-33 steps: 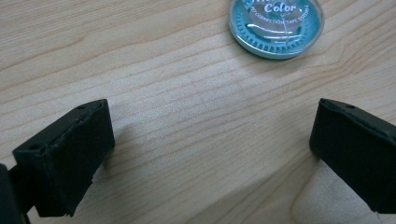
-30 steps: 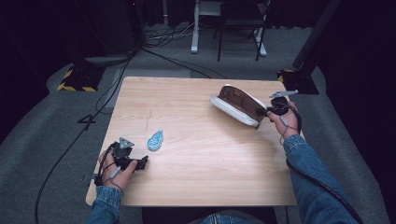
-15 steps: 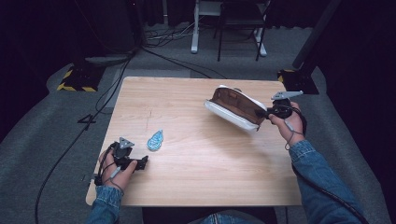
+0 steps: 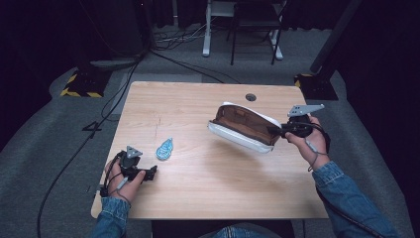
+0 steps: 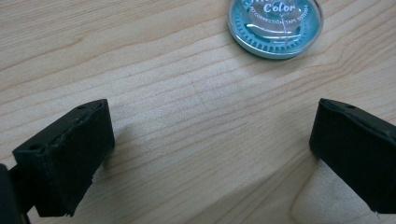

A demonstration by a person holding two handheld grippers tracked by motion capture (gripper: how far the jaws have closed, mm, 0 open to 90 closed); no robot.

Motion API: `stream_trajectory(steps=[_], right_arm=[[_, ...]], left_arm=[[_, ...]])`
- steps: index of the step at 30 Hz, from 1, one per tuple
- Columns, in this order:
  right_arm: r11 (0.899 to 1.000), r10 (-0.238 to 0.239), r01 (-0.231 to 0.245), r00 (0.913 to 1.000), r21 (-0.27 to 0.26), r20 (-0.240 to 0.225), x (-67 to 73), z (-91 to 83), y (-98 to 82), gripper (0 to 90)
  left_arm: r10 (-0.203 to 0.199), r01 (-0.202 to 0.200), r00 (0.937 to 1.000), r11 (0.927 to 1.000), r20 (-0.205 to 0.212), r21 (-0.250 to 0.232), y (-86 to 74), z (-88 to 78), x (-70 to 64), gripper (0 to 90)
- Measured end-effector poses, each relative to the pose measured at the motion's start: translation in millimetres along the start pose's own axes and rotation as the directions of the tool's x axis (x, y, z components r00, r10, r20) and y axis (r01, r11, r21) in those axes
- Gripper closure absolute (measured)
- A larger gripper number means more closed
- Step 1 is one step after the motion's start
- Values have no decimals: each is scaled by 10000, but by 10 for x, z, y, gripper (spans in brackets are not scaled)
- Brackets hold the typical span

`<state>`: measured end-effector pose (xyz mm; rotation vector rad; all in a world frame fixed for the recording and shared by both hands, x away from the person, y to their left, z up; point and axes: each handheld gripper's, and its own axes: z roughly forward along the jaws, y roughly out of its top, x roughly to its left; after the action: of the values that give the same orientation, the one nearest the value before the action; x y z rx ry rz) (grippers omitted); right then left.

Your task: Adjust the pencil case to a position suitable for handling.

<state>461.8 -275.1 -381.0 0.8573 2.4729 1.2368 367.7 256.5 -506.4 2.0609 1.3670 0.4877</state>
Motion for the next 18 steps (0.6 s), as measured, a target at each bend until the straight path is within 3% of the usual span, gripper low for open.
stream_trajectory(steps=[9, 18], right_arm=[[9999, -102, 101, 9985, -30, -530, 206, -60, -46, 860], [9997, -198, 214, 9939, 139, -1085, 364, 16, -151, 859]], left_arm=[[14, -14, 10000, 10000, 13, 4, 1, 0, 1, 1], [18, -18, 10000, 10000, 11, 7, 2, 1, 1, 1]])
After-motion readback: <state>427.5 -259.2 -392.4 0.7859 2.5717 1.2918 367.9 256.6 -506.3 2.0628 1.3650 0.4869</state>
